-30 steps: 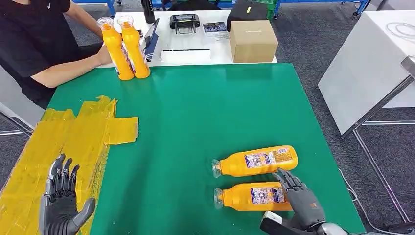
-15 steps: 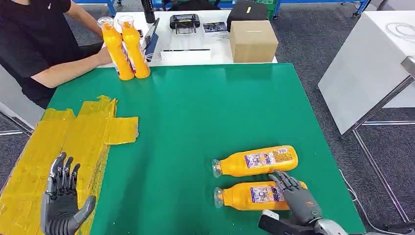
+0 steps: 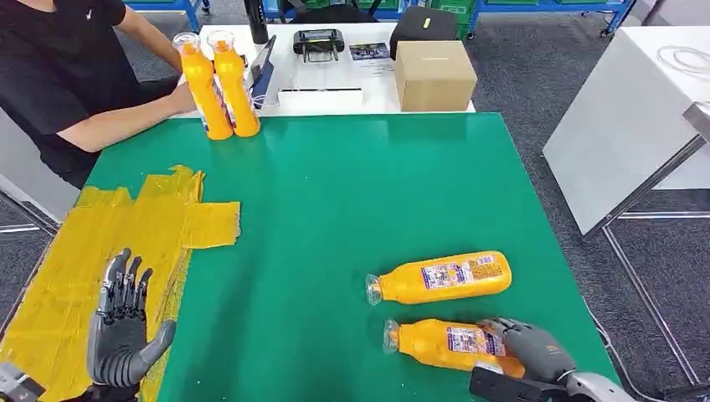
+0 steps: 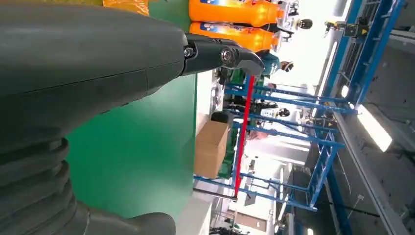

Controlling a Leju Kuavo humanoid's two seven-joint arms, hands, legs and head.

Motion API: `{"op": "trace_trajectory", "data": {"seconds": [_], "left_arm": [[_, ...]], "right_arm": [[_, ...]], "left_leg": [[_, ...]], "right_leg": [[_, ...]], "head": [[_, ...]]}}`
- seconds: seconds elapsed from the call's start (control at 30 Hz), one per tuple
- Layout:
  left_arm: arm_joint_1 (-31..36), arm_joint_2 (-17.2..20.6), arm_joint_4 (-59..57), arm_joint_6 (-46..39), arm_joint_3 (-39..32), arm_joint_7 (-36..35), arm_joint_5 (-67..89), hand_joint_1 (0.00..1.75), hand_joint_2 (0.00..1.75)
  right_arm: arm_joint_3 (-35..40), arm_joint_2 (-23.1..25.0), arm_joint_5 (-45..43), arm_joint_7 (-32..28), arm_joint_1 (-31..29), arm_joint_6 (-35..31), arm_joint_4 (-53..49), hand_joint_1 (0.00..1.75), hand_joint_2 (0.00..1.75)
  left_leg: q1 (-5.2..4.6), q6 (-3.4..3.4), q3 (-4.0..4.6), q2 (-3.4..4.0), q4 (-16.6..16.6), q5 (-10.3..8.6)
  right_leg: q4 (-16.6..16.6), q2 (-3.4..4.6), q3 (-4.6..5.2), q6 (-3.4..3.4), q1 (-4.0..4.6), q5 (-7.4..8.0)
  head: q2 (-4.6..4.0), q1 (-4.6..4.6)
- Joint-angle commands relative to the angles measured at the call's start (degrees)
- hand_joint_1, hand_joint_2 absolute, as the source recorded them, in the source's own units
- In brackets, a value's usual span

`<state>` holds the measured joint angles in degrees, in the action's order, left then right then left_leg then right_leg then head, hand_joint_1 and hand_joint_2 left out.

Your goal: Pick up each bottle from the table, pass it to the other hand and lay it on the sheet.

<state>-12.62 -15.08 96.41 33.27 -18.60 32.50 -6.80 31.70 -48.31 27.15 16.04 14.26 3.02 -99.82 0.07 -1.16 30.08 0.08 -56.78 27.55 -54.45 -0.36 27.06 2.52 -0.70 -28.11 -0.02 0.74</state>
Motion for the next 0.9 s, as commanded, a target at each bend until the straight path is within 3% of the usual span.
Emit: {"op": "trace_trajectory", "data": {"seconds": [0.03,0.17,0.3,0.57,0.6,0.67,0.7,0.73,0.8,0.9], "left_arm": [[1.9,2.3,-4.4,-0.2,1.8,-0.4,-0.8,0.00,1.75],[2.2,2.5,-4.9,-0.3,2.1,-0.5,-1.1,0.00,1.75],[1.6,2.3,-4.2,-0.3,1.8,-0.6,-1.8,0.00,1.75],[1.6,2.3,-4.2,-0.3,1.9,-0.7,-1.8,0.00,1.75],[1.3,2.1,-3.7,-0.3,1.6,-0.5,-1.8,0.00,1.75],[0.1,1.5,-2.0,0.0,1.1,-0.4,-1.7,0.00,1.75],[-0.3,1.2,-1.5,0.3,0.9,-0.5,-1.6,0.00,1.75],[-0.7,0.7,-0.9,0.5,0.6,-0.3,-1.8,0.00,1.75],[-1.1,-0.5,0.5,0.5,0.1,0.2,-2.1,0.00,1.75],[-1.4,-0.7,1.1,0.8,0.8,0.0,-2.5,0.00,1.75]], "right_arm": [[8.5,-3.7,-2.7,1.5,2.5,0.4,4.2,1.75,1.75],[9.3,-2.2,-4.3,0.5,0.8,-0.3,6.4,1.75,1.75],[8.7,4.7,-4.2,-3.1,-3.4,-2.1,11.8,1.75,1.75],[8.6,4.5,-4.2,-3.1,-3.3,-2.1,11.8,1.75,1.75],[6.0,7.4,-5.1,-7.2,-2.8,-4.9,11.9,1.75,1.75],[1.2,16.7,-6.0,-15.8,-4.2,-7.9,13.1,1.75,1.75],[-0.2,19.7,-4.8,-16.7,-4.6,-7.1,13.1,1.75,1.75],[-3.5,24.6,-6.6,-23.4,-4.2,-9.3,11.5,1.75,1.75],[-7.9,32.8,-8.4,-28.9,-3.7,-8.7,7.9,1.75,1.75],[-12.8,37.2,-13.3,-32.9,-2.4,-4.4,3.7,1.75,1.75]], "left_leg": [[0.05,0.03,0.00,-0.29,0.1,-0.08],[0.07,-0.01,-0.07,-0.32,0.1,-0.07],[0.16,0.00,-0.17,-0.14,0.1,-0.05],[0.20,0.05,-0.15,0.09,0.2,-0.05],[0.23,0.08,0.00,0.09,0.2,-0.15],[0.30,0.15,-0.32,0.77,0.2,0.09],[0.38,0.16,-0.34,0.84,0.2,0.08],[0.43,0.18,-0.44,1.02,0.2,0.14],[0.43,0.18,-0.36,1.01,0.2,0.16],[0.45,0.25,-0.15,1.07,0.2,0.12]], "right_leg": [[0.2,-0.27,-0.14,-0.04,0.06,0.04],[0.3,-0.29,-0.23,-0.05,0.07,0.06],[0.4,-0.12,-0.32,-0.06,0.17,0.13],[0.4,0.13,-0.24,-0.05,0.24,0.22],[0.4,0.14,-0.07,-0.10,0.27,0.32],[0.4,0.73,-0.20,-0.07,0.38,0.33],[0.4,0.81,-0.21,-0.13,0.47,0.40],[0.4,0.99,-0.26,-0.22,0.53,0.44],[0.3,0.97,-0.23,-0.24,0.57,0.38],[0.2,1.04,0.01,-0.30,0.60,0.37]], "head": [[0.00,0.00],[0.00,0.00],[0.00,-0.02],[0.00,-0.02],[0.00,-0.04],[0.00,0.00],[0.00,-0.02],[0.00,-0.04],[0.00,-0.04],[0.00,-0.04]]}}
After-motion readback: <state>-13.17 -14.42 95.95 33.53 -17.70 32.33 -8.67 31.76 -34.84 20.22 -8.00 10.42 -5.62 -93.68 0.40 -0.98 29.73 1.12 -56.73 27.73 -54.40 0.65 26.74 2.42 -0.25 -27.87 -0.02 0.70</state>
